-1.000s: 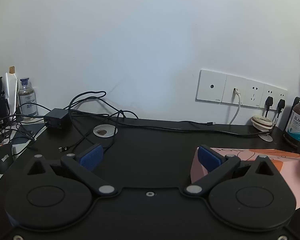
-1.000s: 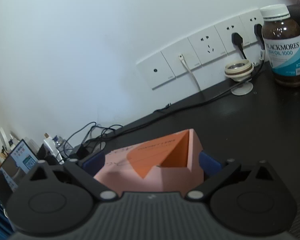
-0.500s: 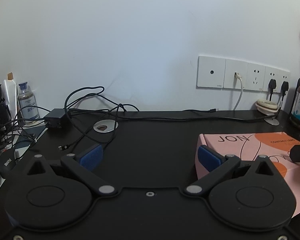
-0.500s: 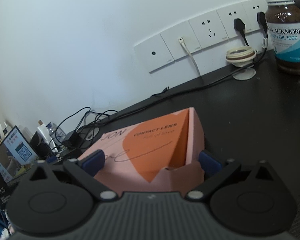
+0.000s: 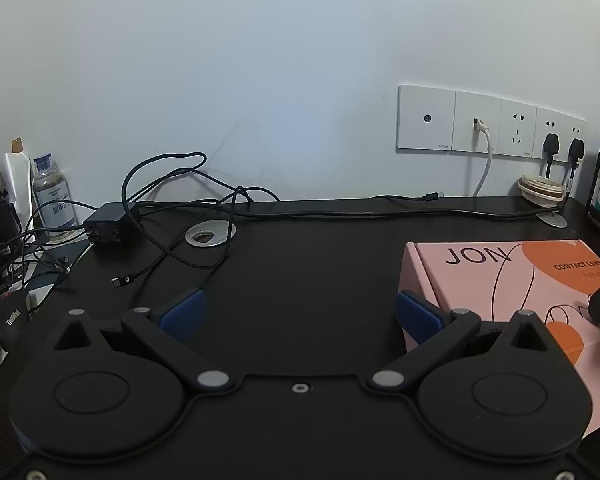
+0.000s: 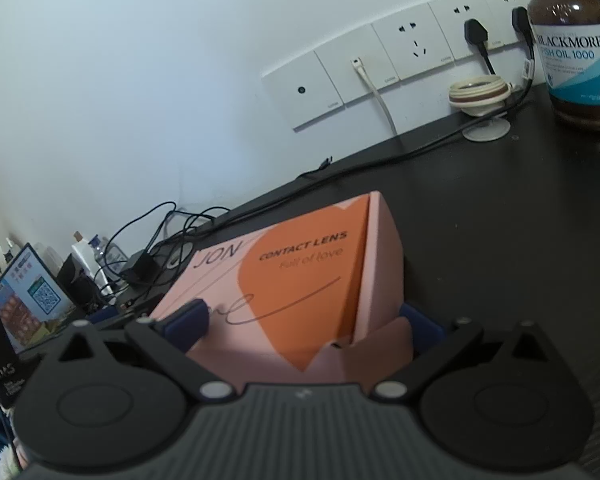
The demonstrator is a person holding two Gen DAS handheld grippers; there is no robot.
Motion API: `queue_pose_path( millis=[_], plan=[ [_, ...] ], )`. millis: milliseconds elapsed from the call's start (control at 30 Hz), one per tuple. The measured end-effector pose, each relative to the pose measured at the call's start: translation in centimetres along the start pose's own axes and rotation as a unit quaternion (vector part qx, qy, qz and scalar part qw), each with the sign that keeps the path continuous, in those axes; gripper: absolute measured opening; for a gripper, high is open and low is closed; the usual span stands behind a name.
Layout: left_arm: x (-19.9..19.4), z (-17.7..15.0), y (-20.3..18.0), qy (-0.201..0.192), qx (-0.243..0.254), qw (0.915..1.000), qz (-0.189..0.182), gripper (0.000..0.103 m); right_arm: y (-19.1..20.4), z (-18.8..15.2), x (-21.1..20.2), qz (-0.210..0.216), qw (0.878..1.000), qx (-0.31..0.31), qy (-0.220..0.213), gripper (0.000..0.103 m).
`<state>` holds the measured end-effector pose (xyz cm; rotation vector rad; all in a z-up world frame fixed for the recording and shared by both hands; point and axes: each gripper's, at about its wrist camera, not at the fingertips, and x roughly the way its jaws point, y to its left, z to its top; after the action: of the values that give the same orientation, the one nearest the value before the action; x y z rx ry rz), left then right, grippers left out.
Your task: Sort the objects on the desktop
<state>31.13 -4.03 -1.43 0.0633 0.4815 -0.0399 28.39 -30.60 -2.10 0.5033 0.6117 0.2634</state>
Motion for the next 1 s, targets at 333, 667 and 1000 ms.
queue_pose_path(
  millis=[333,667,1000],
  plan=[
    [-0.4,0.2,-0.7,-0.008,0.027,0.9996,0.008,0.103,0.0,0.0,0.5,-0.001,1.0,-0.024,0.013,0.102],
    [-1.0,0.4,-0.4,-0.016,0.013,0.9997,-0.015,0.103,-1.2,0.0,1.0,0.029,0.999,-0.024,0.027,0.102],
    [-1.7,0.8,0.7,-0.014,-0.027,0.9987,-0.042,0.103,-2.2,1.4,2.0,0.094,0.99,-0.069,0.074,0.102]
  ],
)
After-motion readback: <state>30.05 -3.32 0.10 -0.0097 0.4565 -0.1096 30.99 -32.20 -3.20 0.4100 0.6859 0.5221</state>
